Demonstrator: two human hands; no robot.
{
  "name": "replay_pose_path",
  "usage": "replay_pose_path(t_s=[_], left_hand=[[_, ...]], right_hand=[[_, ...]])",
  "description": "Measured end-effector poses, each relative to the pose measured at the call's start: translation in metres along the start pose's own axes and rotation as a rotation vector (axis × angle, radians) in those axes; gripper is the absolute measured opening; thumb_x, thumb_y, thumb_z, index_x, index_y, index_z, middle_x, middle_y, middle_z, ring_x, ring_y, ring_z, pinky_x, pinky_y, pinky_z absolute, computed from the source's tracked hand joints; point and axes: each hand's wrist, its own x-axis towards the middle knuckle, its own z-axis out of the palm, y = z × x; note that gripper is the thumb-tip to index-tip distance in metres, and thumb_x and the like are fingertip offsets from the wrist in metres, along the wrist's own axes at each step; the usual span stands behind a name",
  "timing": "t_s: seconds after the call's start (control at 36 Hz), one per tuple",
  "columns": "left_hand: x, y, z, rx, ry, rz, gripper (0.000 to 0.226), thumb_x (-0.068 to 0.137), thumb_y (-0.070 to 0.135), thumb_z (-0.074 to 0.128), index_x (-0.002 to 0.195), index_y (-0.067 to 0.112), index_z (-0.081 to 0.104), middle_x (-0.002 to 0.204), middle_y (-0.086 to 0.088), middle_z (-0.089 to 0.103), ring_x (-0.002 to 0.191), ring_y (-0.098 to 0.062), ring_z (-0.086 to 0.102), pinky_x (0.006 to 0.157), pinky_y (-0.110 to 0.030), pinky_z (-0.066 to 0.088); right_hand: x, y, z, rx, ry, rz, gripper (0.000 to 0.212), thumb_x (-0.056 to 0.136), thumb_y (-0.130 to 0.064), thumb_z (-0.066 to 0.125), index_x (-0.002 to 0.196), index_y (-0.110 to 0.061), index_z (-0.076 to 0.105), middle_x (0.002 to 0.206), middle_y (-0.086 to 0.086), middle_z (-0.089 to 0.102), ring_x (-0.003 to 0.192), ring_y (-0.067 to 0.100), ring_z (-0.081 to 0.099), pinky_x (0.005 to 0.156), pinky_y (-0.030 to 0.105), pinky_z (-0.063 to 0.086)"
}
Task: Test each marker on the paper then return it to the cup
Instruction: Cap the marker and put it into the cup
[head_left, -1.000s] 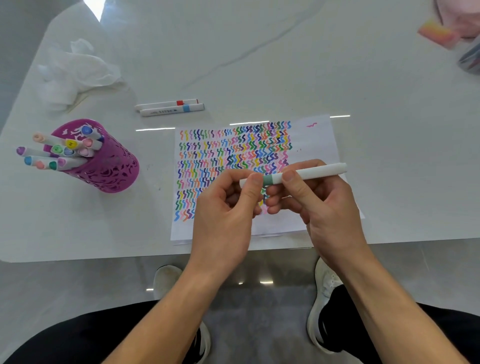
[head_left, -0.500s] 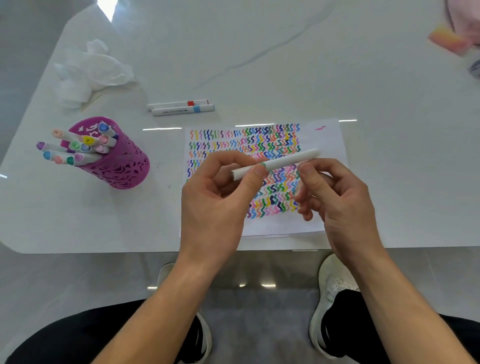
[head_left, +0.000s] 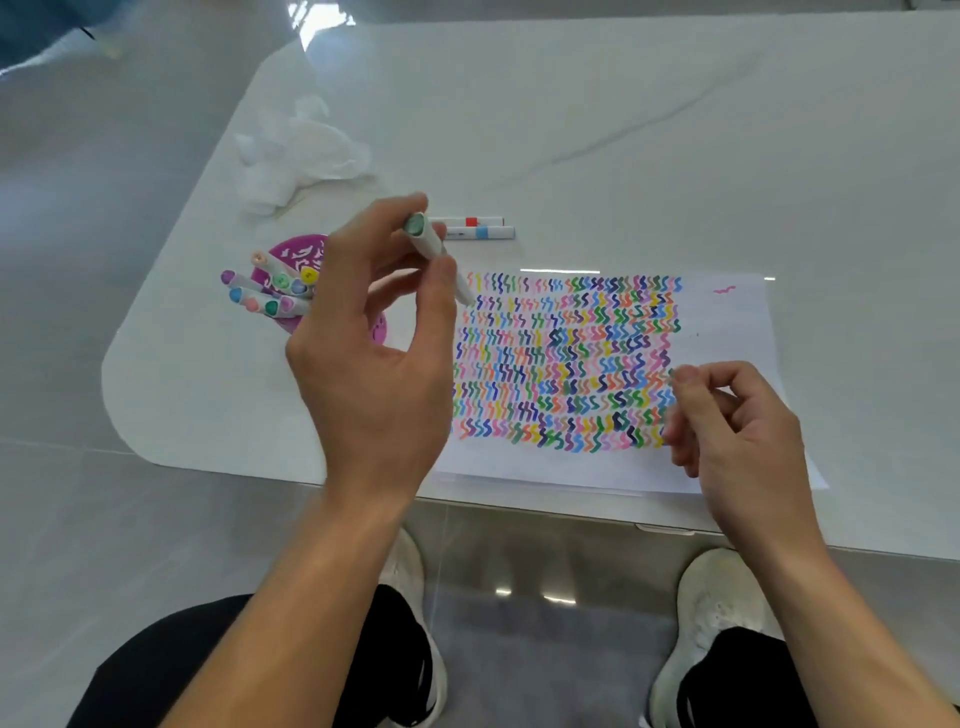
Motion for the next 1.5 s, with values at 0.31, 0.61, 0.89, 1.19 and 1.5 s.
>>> replay_pose_path(t_s=[0.31, 0.61, 0.89, 1.19, 1.5], left_hand=[[0.028, -0.02, -0.031, 0.22, 0.149, 0.189, 0.032, 0.103, 0.006, 0.057, 0.135, 0.008, 0.057, 0.121, 0.006, 0.064, 0.11, -0.011, 0.068, 0.091, -0.041, 0.057], [0.031, -0.035, -0.04, 0.354, 0.133, 0.069, 0.027, 0.103, 0.017, 0.056, 0.127, 0.012, 0.067, 0.117, -0.001, 0.071, 0.106, -0.015, 0.069, 0.091, -0.04, 0.057], [0.033, -0.048, -0.04, 0.66, 0.023, 0.045, 0.03, 0.102, 0.022, 0.056, 0.129, 0.023, 0.067, 0.115, 0.003, 0.072, 0.104, -0.019, 0.061, 0.09, -0.026, 0.049], [0.031, -0.063, -0.035, 0.826, -0.112, -0.022, 0.037, 0.097, 0.017, 0.056, 0.132, 0.013, 0.065, 0.12, -0.004, 0.068, 0.119, -0.028, 0.051, 0.109, -0.051, 0.041], [0.018, -0.051, -0.014, 0.722, -0.182, 0.165, 0.039, 0.092, 0.008, 0.064, 0.131, 0.011, 0.064, 0.128, -0.007, 0.066, 0.121, -0.025, 0.055, 0.102, -0.034, 0.044]], right_hand=[[0.0, 0.0, 0.003, -0.015, -0.006, -0.008, 0.018, 0.105, -0.031, 0.059, 0.093, -0.017, 0.06, 0.064, 0.003, 0.064, 0.051, 0.01, 0.052, 0.049, 0.017, 0.044], [-0.001, -0.001, 0.007, -0.04, -0.022, -0.026, 0.014, 0.105, -0.028, 0.057, 0.096, -0.018, 0.061, 0.069, 0.008, 0.067, 0.053, 0.009, 0.053, 0.05, 0.016, 0.045], [0.0, 0.0, 0.011, -0.031, -0.035, -0.012, 0.014, 0.106, -0.028, 0.057, 0.098, -0.018, 0.062, 0.066, 0.001, 0.066, 0.053, 0.009, 0.053, 0.05, 0.017, 0.045], [0.0, -0.001, 0.01, -0.033, -0.033, -0.014, 0.013, 0.106, -0.028, 0.056, 0.097, -0.02, 0.062, 0.067, 0.002, 0.066, 0.053, 0.009, 0.054, 0.051, 0.016, 0.046], [-0.001, 0.0, 0.003, -0.032, -0.026, -0.017, 0.013, 0.106, -0.026, 0.056, 0.097, -0.018, 0.062, 0.067, 0.004, 0.066, 0.054, 0.009, 0.054, 0.051, 0.017, 0.045]])
